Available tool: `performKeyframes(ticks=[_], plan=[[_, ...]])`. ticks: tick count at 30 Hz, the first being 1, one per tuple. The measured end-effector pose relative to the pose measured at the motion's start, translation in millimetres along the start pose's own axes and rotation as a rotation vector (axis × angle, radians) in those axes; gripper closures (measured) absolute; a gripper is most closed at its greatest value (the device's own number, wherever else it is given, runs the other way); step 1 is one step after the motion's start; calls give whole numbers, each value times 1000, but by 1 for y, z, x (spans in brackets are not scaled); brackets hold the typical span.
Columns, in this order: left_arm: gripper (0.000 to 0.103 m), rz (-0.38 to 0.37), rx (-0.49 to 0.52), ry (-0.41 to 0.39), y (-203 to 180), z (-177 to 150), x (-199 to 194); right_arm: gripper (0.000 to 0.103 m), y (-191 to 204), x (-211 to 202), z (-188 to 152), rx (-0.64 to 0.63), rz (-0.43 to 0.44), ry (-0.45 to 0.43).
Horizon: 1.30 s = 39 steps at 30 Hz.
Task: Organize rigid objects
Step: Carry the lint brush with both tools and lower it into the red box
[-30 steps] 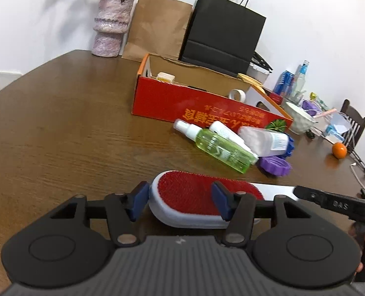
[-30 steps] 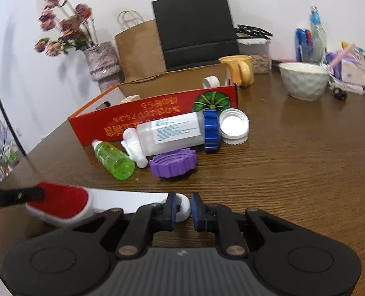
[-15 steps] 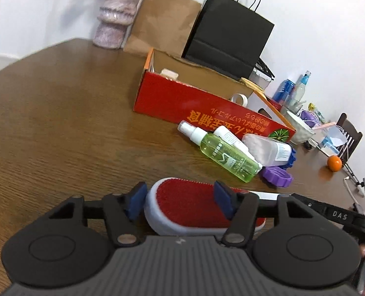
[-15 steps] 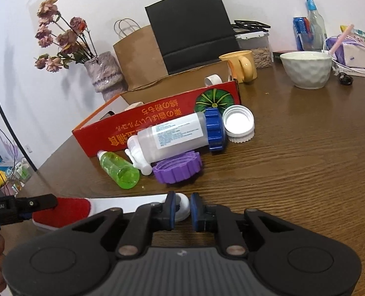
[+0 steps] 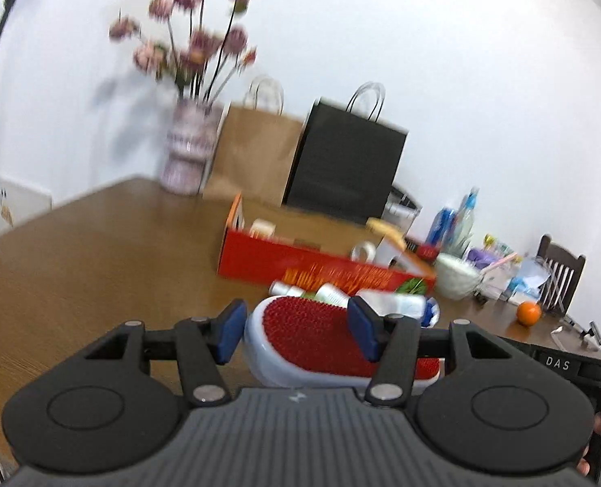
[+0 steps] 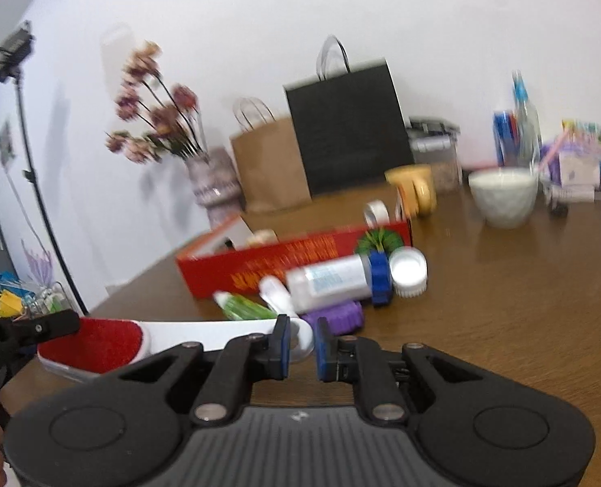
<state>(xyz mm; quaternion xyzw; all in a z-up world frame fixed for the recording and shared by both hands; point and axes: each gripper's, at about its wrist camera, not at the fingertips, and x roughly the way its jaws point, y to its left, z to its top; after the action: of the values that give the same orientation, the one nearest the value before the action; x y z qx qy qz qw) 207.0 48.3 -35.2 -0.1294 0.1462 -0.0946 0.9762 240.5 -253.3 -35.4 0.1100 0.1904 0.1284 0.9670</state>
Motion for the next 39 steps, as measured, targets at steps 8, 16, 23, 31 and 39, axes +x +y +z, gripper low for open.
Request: performKeyframes(ticks=[8,16,23,31,39], plan=[[48,-22,33,-117,-28,8,-61,90,17,-66,9,-9,4,-126],[48,-68,30,-144,-37,20,-58,90,14,-78,29,-4,-17,-180],[48,-93,21,-113,-33,68,1,90,5,-22,76,37,-20,-180],[48,-95,-46,-4,-14,133,115,90,-20,83,145,39,-25,-97],[48,-26,-103,249,9,174,252,90,-63,212,192,122,-49,180]])
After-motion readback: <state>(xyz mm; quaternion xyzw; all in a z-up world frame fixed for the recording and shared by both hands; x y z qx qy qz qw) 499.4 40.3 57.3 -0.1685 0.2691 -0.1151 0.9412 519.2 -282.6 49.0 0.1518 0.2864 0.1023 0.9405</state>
